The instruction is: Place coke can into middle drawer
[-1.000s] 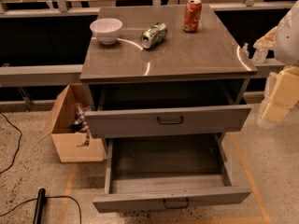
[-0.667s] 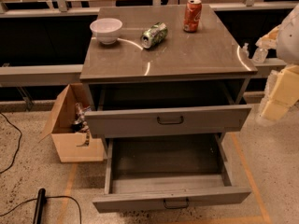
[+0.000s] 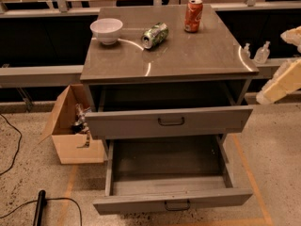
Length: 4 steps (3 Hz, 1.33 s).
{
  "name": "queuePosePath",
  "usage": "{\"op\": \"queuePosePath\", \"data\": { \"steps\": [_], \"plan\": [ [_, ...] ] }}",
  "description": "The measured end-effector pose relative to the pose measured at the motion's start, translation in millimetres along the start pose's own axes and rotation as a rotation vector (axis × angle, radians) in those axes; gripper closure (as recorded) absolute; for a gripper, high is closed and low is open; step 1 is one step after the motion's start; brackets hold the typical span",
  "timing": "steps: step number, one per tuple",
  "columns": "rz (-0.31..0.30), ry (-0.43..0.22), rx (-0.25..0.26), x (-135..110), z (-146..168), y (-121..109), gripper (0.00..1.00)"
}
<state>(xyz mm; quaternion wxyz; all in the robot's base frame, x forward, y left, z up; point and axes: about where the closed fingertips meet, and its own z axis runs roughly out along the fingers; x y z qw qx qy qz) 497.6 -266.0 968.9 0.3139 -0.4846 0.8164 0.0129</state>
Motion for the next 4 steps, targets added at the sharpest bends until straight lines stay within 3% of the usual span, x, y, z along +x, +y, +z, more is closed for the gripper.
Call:
{"op": "queuePosePath", "data": {
  "steps": [2, 4],
  "plan": [
    [0.104, -0.396, 0.203, -38, 26, -107, 0.0],
    [0.262, -0.633, 0.338, -90, 91, -217, 0.0]
  ]
}}
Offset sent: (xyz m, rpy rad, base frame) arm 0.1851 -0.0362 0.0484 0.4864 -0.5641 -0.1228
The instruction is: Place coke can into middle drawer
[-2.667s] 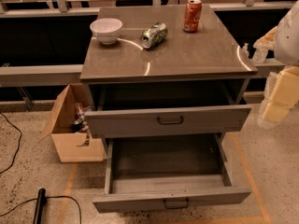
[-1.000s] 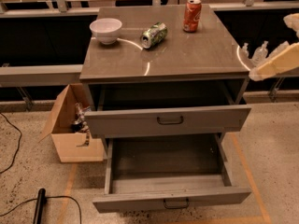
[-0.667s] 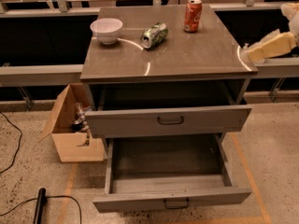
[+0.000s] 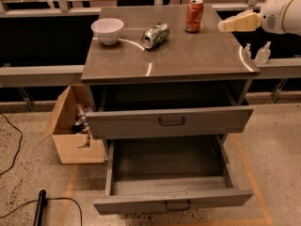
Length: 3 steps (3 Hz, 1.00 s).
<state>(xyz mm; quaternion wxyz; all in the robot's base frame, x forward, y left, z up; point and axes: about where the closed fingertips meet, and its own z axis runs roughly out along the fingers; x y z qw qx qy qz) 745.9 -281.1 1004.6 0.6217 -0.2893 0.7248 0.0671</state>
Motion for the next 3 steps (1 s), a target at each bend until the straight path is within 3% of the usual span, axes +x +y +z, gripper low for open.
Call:
{"op": "queuePosePath", "data": {
  "steps": [1, 2, 3],
  "plan": [
    [-0.001, 0.003, -0.003, 1, -2, 1, 0.0],
    [0.023, -0.015, 0.019, 20, 22, -1, 0.0],
    [0.086, -0.044, 0.094, 55, 80, -17, 0.0]
  ]
}}
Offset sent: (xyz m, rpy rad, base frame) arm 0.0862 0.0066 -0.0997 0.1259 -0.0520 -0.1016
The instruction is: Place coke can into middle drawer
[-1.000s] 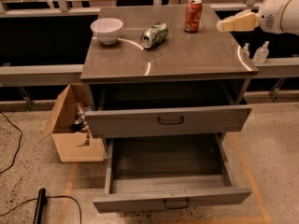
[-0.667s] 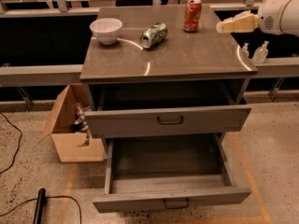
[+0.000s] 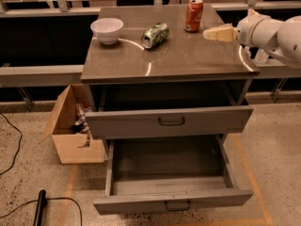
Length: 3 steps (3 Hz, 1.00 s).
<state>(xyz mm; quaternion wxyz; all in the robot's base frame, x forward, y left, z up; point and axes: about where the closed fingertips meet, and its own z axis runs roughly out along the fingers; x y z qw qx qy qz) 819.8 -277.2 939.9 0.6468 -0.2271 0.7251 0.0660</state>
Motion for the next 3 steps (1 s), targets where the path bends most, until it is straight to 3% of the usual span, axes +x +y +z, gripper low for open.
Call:
{"op": "queuePosePath", "data": {
  "steps": [2, 3],
  "plan": [
    [0.052, 0.018, 0.075, 26, 76, -13, 0.0],
    [0.053, 0.041, 0.073, 30, 108, -12, 0.0]
  ]
}}
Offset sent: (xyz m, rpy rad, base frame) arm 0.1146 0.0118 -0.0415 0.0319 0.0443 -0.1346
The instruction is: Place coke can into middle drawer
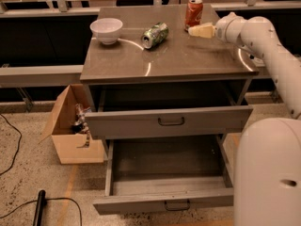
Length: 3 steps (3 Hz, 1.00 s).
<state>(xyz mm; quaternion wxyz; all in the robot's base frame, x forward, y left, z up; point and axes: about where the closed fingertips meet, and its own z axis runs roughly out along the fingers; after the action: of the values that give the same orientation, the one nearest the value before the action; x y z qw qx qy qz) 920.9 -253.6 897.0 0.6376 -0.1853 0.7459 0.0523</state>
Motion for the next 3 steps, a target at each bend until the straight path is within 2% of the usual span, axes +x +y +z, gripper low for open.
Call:
{"op": "queuePosePath", "data": {
  "steps": [3],
  "plan": [
    [-0.023, -0.053, -0.024, -18, 65, 22, 0.0]
  ]
}}
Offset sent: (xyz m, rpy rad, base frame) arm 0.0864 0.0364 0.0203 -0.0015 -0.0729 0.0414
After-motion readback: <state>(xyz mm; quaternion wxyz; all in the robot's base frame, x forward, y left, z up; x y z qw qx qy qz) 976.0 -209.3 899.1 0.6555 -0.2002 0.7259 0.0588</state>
